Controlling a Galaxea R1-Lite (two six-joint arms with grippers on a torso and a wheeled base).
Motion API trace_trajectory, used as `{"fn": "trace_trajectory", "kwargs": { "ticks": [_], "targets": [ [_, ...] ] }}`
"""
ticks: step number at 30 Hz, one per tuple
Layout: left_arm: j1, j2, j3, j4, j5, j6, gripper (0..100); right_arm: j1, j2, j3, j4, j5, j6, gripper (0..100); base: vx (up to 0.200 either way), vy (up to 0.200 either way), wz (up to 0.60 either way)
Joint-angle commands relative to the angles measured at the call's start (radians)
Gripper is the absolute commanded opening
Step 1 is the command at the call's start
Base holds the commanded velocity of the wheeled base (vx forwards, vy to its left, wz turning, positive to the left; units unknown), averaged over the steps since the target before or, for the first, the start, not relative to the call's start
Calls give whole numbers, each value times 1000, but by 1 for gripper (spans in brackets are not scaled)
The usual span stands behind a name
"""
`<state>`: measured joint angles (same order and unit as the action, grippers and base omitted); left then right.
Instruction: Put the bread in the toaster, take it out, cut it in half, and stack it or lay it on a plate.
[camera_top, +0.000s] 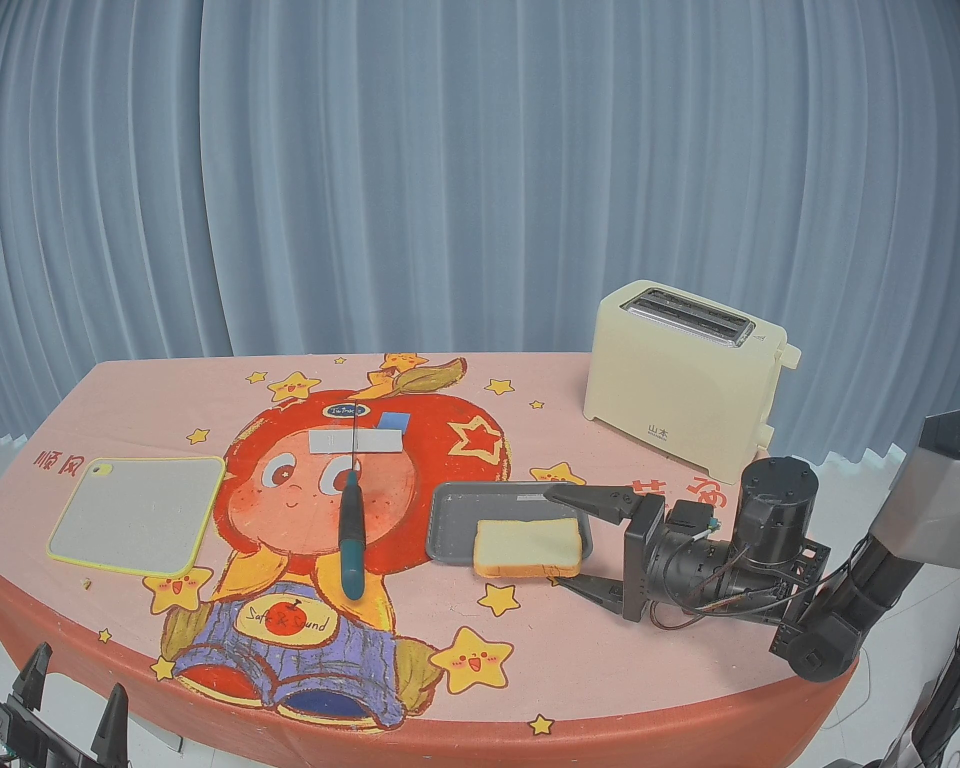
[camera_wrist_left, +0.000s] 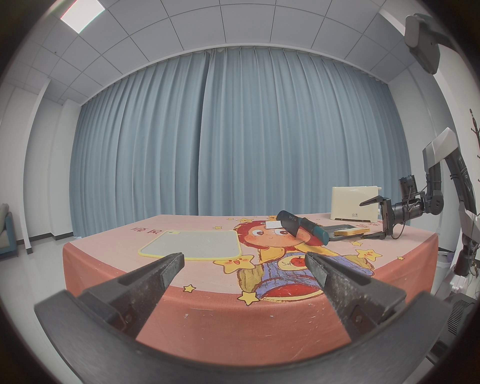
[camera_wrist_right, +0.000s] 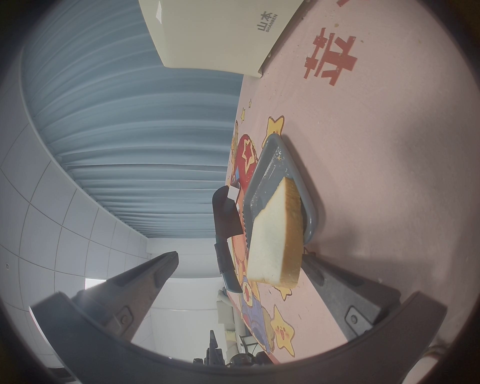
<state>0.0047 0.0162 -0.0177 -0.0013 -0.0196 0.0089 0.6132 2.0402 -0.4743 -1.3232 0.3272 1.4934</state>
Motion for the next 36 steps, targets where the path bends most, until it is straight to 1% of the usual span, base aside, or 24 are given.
{"fn": "trace_trajectory", "kwargs": {
  "ticks": [1, 8, 14, 15, 21, 36],
  "targets": [
    [0, -15, 18, 0, 0, 0, 100, -1, 17, -1, 2, 0, -1, 100, 0, 0, 0],
    [0, -15, 18, 0, 0, 0, 100, -1, 17, 2, 2, 0, -1, 100, 0, 0, 0],
    [0, -15, 18, 0, 0, 0, 100, 5, 6, 26, 41, -7, -1, 100, 0, 0, 0],
    [0, -15, 18, 0, 0, 0, 100, 8, 5, 28, 62, -8, -2, 0, 0, 0, 0],
    [0, -15, 18, 0, 0, 0, 100, 16, 18, 39, 79, -8, -10, 0, 0, 0, 0],
    [0, -15, 18, 0, 0, 0, 100, 14, -6, 43, 61, -8, -12, 0, 0, 0, 0]
  ]
}}
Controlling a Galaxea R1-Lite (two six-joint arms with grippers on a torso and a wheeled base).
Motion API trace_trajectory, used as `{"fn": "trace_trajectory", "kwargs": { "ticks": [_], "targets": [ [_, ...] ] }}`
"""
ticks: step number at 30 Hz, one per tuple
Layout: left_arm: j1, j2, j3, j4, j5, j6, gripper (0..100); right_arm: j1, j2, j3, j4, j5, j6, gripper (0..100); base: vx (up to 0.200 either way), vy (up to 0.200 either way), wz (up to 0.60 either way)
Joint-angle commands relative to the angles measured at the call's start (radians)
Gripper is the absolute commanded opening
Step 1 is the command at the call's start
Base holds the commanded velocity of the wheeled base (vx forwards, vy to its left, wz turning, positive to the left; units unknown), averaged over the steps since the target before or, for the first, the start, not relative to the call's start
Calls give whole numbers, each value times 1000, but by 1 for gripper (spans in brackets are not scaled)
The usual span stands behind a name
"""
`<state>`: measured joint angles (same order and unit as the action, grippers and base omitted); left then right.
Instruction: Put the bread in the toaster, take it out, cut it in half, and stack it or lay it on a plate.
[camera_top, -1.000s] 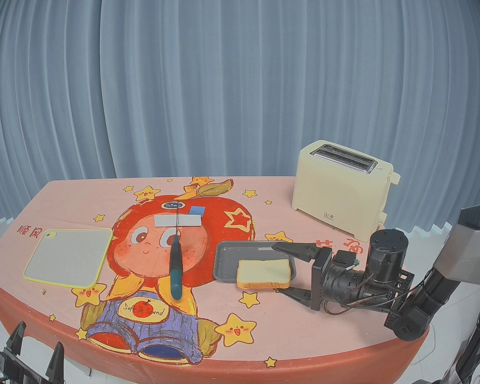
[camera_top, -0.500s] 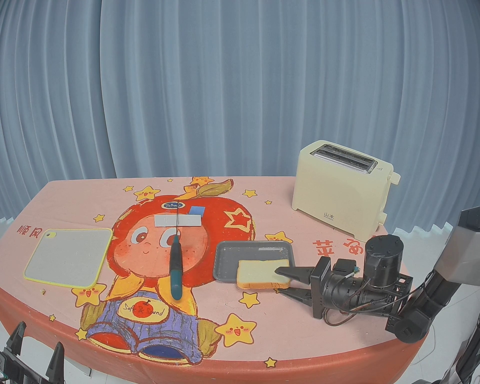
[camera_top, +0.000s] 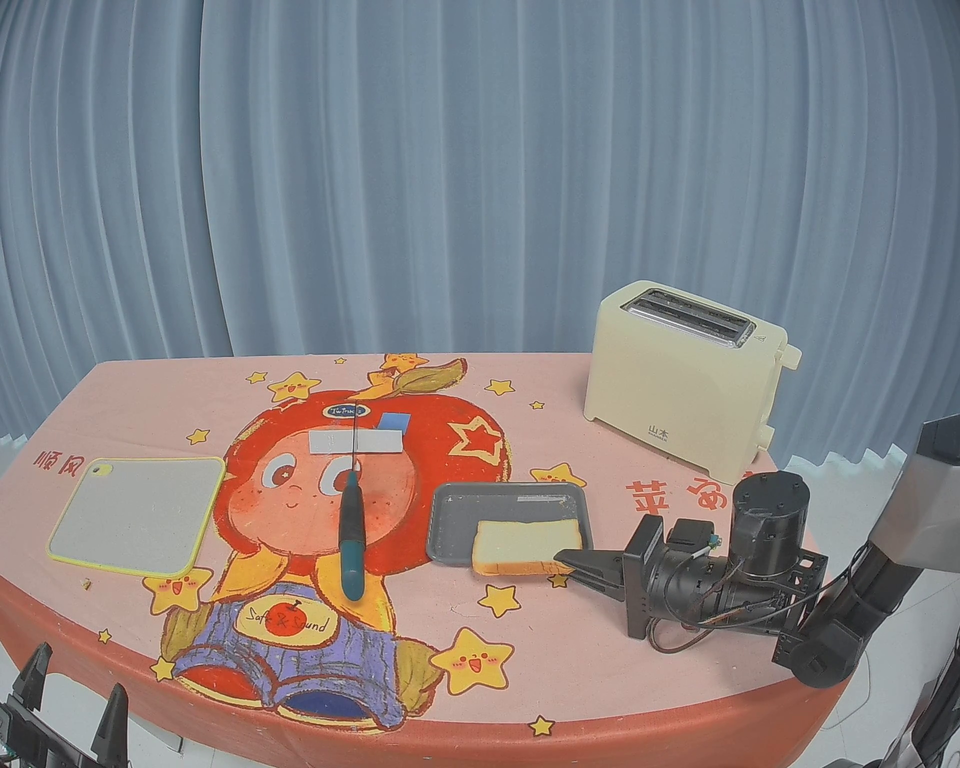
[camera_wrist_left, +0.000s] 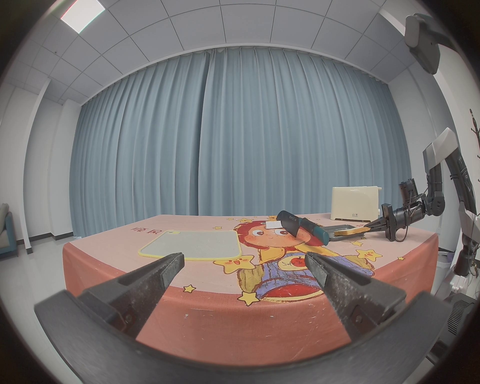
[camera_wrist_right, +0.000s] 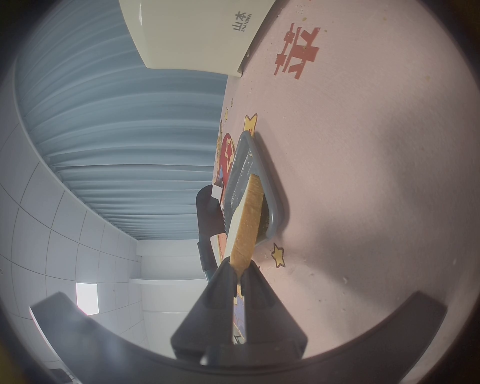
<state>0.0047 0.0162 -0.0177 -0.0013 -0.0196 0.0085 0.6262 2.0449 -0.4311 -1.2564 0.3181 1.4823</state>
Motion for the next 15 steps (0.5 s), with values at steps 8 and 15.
{"fn": "trace_trajectory", "kwargs": {
  "ticks": [8, 15],
  "targets": [
    [0, -15, 18, 0, 0, 1, 100, 0, -134, 0, 11, 1, -1, 0, 0, 0, 0],
    [1, -15, 18, 0, 0, 1, 100, -2, -181, 3, 12, 1, -4, 0, 0, 0, 0]
  ]
}}
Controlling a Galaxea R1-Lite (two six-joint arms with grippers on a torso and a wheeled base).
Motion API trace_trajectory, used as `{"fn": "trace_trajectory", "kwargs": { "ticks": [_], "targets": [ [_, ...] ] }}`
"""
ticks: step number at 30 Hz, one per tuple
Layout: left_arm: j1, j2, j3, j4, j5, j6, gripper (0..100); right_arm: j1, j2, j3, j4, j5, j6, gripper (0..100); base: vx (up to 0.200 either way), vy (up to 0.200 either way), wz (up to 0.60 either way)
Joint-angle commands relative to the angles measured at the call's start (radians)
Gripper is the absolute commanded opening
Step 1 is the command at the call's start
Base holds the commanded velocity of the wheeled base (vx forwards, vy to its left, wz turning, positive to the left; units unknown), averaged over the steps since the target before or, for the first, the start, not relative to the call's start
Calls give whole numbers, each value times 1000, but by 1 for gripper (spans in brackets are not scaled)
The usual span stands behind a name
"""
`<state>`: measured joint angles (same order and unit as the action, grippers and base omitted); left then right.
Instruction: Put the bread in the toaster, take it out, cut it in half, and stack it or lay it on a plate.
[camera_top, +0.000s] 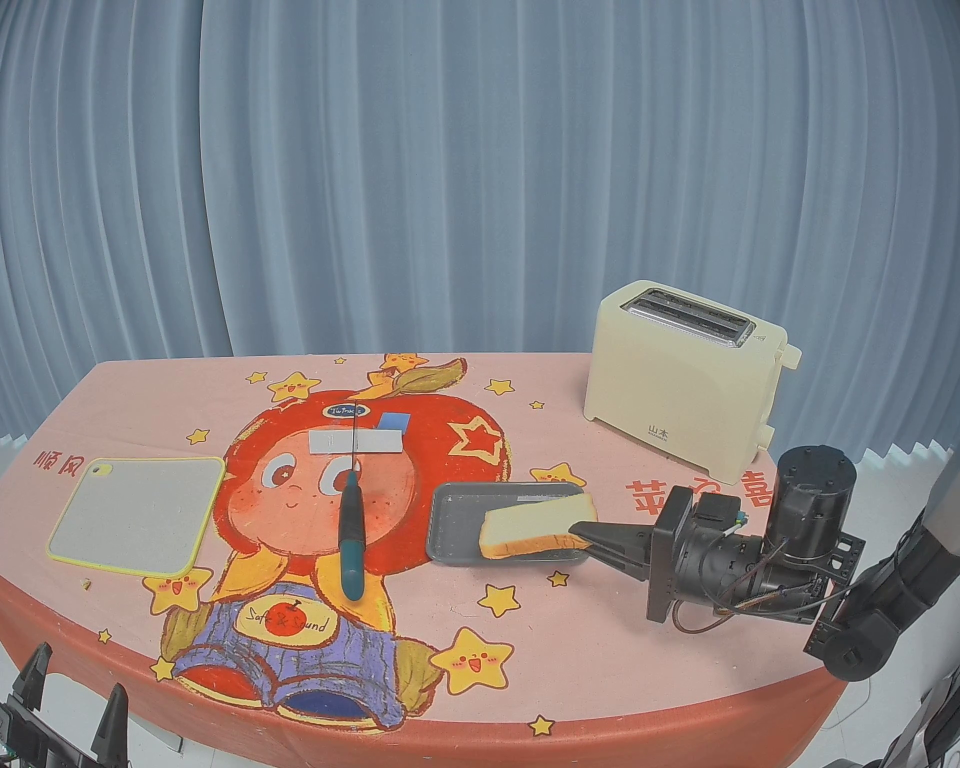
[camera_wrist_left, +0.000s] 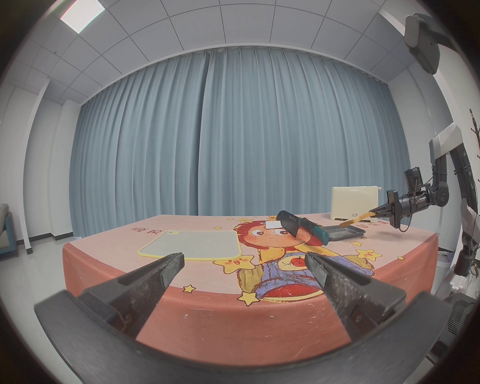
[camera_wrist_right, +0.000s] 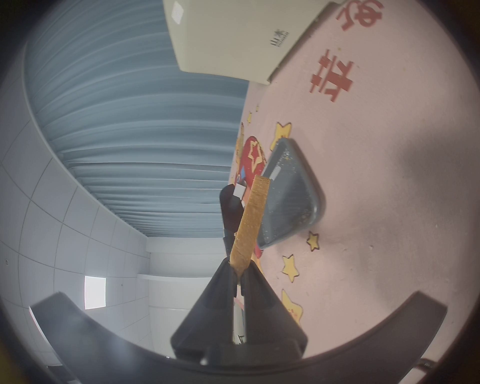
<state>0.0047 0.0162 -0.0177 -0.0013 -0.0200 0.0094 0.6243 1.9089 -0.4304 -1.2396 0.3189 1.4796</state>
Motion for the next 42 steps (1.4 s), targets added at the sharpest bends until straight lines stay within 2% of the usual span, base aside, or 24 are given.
{"fn": "trace_trajectory", "kwargs": {
  "ticks": [1, 8, 11, 16, 20, 21, 22, 30, 34, 35, 36, 42],
  "targets": [
    [0, -15, 18, 0, 0, 0, 100, 0, -47, 1, -4, 0, -1, 0, 0, 0, 0],
    [0, -15, 18, 0, 0, 0, 100, 3, -67, 6, -4, 0, -8, 0, 0, 0, 0],
    [0, -15, 18, 0, 0, 0, 100, 3, -90, 7, -4, 0, -38, 0, 0, 0, 0],
    [0, -15, 18, 0, 0, 0, 100, 3, -110, 9, -4, 0, -53, 0, 0, 0, 0],
    [0, -15, 18, 0, 0, -2, 100, 3, -110, 24, -11, 0, -113, 0, 0, 0, 0],
    [0, -15, 18, 0, 0, -2, 100, 3, -110, 24, -11, 0, -113, 0, 0, 0, 0],
    [0, -15, 18, 0, 0, 0, 100, 3, -113, 32, -15, 0, -142, 0, 0, 0, 0],
    [0, -15, 18, 0, 0, 0, 100, 5, -169, 41, -4, -1, -185, 0, 0, 0, 0],
    [0, -15, 18, 0, 0, 0, 100, 5, -180, 53, -8, -17, -255, 0, 0, 0, 0],
    [0, -15, 18, 0, 0, 0, 100, 5, -180, 55, -8, -18, -259, 0, 0, 0, 0],
    [1, -15, 18, 0, 0, 0, 100, 6, -180, 62, -18, -31, -291, 0, 0, 0, 0],
    [0, -15, 18, 0, 0, 0, 100, 26, -177, 67, -20, -72, -366, 0, 0, 0, 0]
  ]
}}
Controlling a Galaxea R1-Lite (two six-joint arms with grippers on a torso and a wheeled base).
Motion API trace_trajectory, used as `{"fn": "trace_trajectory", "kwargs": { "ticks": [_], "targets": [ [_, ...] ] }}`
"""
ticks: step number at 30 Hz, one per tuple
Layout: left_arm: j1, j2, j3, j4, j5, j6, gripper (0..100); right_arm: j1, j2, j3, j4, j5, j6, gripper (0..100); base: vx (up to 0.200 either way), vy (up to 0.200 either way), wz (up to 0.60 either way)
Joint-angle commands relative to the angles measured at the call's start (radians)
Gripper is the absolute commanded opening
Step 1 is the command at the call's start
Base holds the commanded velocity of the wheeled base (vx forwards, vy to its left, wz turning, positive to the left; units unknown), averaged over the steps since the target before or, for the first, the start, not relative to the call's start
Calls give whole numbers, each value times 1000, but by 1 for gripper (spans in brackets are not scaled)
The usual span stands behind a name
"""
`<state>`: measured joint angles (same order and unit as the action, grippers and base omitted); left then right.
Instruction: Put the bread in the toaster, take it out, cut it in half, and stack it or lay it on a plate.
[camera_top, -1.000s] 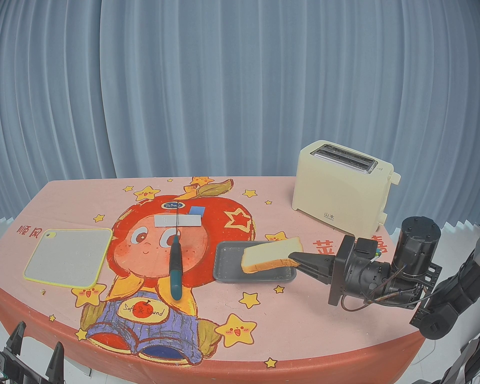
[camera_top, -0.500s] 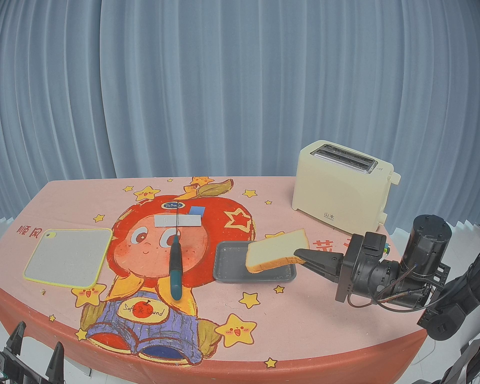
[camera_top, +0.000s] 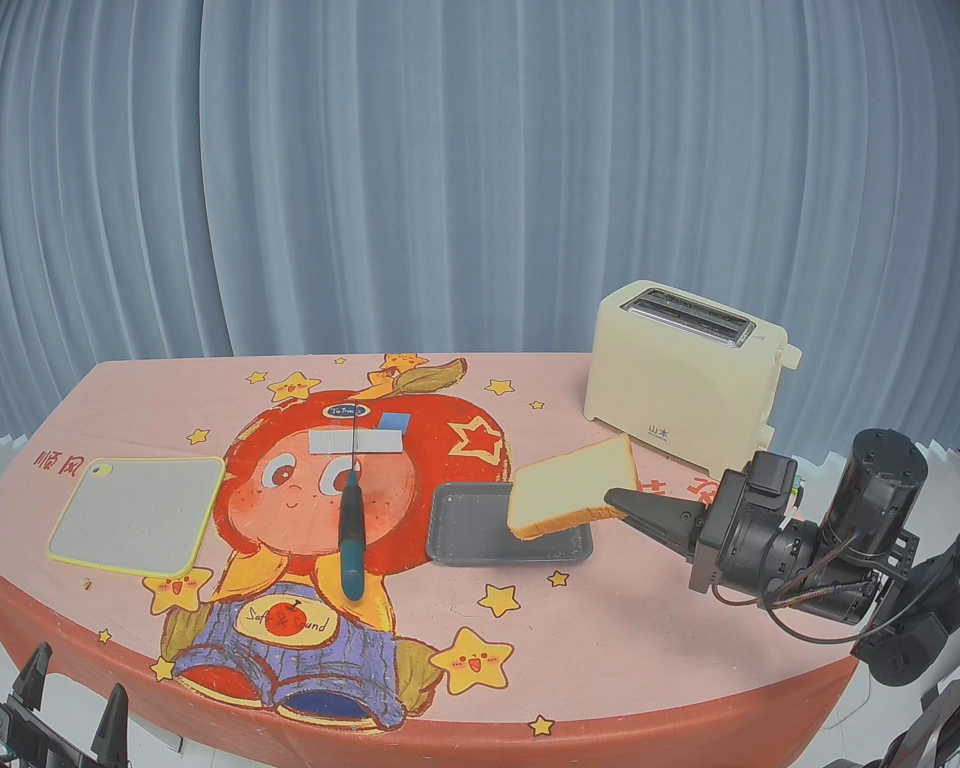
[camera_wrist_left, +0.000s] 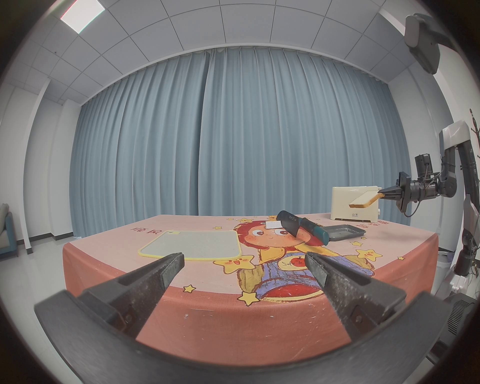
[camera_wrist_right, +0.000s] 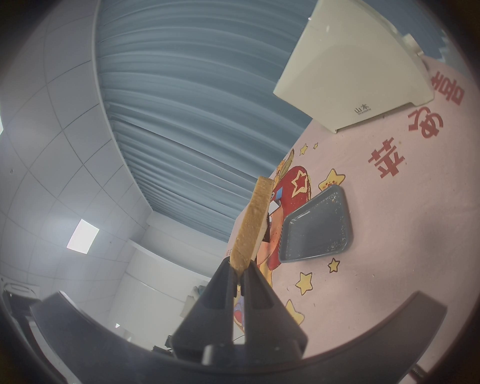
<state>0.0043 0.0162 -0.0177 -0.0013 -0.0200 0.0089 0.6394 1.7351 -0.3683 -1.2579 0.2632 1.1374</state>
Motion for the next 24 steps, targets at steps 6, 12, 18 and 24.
{"fn": "trace_trajectory", "kwargs": {
  "ticks": [6, 12, 18, 24],
  "targets": [
    [2, -15, 18, 0, 0, 0, 100, 17, -6, 8, -3, -45, -90, 0, 0, 0, 0],
    [2, -15, 18, 0, 0, 0, 100, 48, -28, 32, -6, -52, -171, 0, 0, 0, 0],
    [0, -15, 18, 0, 0, -1, 100, 65, -39, 43, -6, -73, -243, 0, 0, 0, 0],
    [0, -15, 18, 0, 0, 0, 100, 65, -48, 40, -8, -75, -258, 0, 0, 0, 0]
  ]
}}
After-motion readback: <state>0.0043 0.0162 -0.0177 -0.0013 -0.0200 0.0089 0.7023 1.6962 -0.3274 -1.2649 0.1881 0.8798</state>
